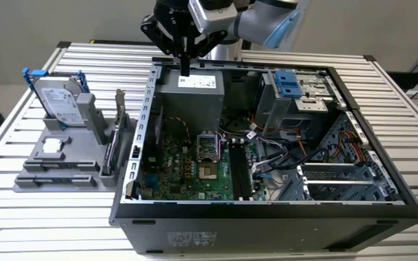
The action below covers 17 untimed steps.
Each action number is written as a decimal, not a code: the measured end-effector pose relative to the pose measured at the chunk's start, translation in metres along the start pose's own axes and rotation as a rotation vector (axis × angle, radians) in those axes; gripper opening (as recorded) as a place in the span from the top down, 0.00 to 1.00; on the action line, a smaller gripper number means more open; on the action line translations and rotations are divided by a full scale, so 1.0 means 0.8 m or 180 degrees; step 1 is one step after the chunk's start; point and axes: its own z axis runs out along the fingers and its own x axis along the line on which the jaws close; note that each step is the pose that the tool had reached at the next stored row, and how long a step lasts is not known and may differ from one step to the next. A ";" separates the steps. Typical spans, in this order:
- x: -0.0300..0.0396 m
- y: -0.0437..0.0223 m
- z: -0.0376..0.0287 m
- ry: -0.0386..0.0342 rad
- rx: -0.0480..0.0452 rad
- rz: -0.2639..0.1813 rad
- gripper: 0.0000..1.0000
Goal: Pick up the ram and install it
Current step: 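Reach for the ram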
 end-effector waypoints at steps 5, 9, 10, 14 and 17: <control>0.0037 -0.0003 -0.0001 0.0000 0.0000 -0.0001 1.00; 0.0073 -0.0007 -0.0002 0.0000 0.0000 -0.0001 1.00; 0.0088 -0.0008 -0.0002 0.0000 0.0000 0.0000 1.00; 0.0171 -0.0017 -0.0004 0.0000 0.0000 0.0000 1.00; 0.0230 -0.0024 -0.0006 0.0000 0.0000 0.0000 1.00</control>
